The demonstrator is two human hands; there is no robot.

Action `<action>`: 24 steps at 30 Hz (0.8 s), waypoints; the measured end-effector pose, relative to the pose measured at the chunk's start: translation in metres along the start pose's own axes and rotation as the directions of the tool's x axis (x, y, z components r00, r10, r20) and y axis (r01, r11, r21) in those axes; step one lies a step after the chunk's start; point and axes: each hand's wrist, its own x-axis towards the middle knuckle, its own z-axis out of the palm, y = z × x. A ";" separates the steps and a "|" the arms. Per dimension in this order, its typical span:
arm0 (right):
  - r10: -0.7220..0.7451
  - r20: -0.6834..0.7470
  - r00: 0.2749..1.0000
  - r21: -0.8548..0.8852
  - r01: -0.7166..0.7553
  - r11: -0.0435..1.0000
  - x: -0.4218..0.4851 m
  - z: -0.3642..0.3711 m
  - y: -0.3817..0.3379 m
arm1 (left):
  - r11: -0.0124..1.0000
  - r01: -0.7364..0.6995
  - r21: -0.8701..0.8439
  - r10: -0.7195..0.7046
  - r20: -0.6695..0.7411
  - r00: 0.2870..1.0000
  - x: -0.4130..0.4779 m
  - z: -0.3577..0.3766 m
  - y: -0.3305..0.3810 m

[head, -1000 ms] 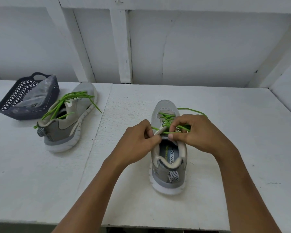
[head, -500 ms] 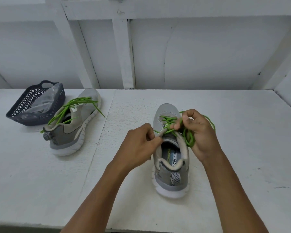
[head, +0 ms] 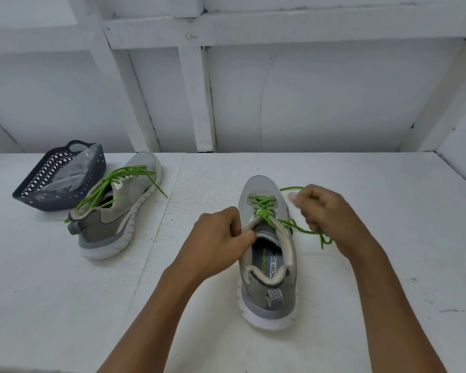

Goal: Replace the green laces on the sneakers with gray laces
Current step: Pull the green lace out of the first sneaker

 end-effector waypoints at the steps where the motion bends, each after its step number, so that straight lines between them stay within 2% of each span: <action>1: -0.001 0.108 0.994 -0.122 0.014 0.992 -0.001 -0.001 -0.001 | 0.999 -0.021 0.041 0.020 0.003 1.000 0.002 0.001 0.001; 3: 0.031 0.244 0.969 -0.280 0.039 0.959 -0.003 -0.001 -0.001 | 0.982 -0.097 0.160 0.100 -0.010 0.995 0.006 0.001 0.001; 5: 0.016 0.244 0.970 -0.329 0.067 0.942 -0.003 0.001 -0.002 | 0.952 -0.203 0.230 0.217 -0.034 0.976 0.010 -0.001 0.002; 10: 0.019 0.237 0.971 -0.238 0.039 0.971 -0.003 0.001 -0.005 | 0.860 -0.445 0.249 0.455 0.018 0.890 0.020 0.006 0.008; 14: 0.019 0.160 0.987 -0.238 0.020 0.971 -0.004 0.003 -0.006 | 0.813 -0.516 0.269 0.549 -0.058 0.834 0.028 0.014 0.008; 17: -0.005 0.080 0.997 -0.232 0.024 0.972 -0.003 0.006 -0.009 | 0.874 -0.452 0.182 0.483 -0.201 0.852 0.031 0.016 0.009; 20: -0.044 0.047 0.998 -0.231 0.054 0.971 0.001 0.006 -0.016 | 0.942 -0.333 0.038 0.323 -0.371 0.871 0.035 0.017 0.013; 24: -0.123 -0.037 0.992 -0.261 0.109 0.959 0.012 0.005 -0.021 | 0.974 -0.165 -0.157 0.083 -0.429 0.899 0.040 0.015 0.020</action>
